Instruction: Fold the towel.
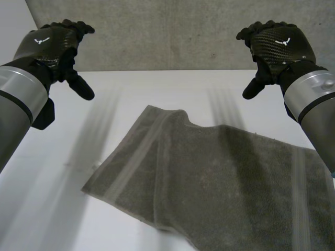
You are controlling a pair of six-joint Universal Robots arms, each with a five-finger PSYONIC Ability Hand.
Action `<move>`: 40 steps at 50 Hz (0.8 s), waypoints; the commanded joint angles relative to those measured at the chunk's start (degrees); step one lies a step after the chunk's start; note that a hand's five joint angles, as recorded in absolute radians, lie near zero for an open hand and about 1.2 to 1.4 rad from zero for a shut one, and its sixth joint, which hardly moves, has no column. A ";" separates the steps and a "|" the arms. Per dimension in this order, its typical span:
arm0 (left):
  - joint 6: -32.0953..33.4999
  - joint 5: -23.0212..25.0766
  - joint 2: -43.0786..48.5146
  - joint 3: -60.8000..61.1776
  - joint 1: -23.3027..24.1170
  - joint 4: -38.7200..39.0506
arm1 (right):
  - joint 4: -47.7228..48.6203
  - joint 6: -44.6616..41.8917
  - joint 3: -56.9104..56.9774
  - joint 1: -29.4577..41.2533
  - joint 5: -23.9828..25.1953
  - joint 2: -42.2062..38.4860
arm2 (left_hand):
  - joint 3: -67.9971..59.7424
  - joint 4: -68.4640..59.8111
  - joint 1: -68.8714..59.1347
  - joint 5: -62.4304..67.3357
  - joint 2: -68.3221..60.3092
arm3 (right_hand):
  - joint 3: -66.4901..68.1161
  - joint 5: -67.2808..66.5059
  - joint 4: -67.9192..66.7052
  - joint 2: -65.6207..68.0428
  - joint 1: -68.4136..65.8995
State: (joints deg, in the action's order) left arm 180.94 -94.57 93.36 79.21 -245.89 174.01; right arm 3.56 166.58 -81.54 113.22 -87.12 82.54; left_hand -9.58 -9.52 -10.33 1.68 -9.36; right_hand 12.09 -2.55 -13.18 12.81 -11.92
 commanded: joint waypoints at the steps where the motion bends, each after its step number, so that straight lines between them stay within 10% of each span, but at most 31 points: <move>1: 0.20 5.18 1.47 1.39 0.32 -0.43 | -0.92 -0.37 0.51 0.77 -0.25 -2.21 | -0.42 -0.48 0.33 -1.68 -0.64 | -2.09 2.55 3.18 -2.81 1.92; 7: 0.11 11.34 3.76 5.43 2.52 -0.87 | -1.09 -0.73 0.77 0.60 -0.16 -3.26 | -0.42 -0.48 0.33 -1.68 -0.64 | -2.09 2.55 3.18 -2.81 1.92; 40: -3.93 1.93 14.20 23.89 21.94 7.38 | -0.39 -0.29 -17.42 0.16 0.46 -3.26 | -2.15 -2.20 -1.39 0.04 -2.36 | -2.09 2.55 3.18 -2.81 1.92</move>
State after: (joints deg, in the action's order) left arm 177.50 -92.48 105.83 102.78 -226.13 178.06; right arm 3.07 165.97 -96.10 113.23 -86.55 79.20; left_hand -9.58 -9.52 -10.33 1.68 -9.36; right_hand 12.10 -2.55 -13.18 12.81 -11.93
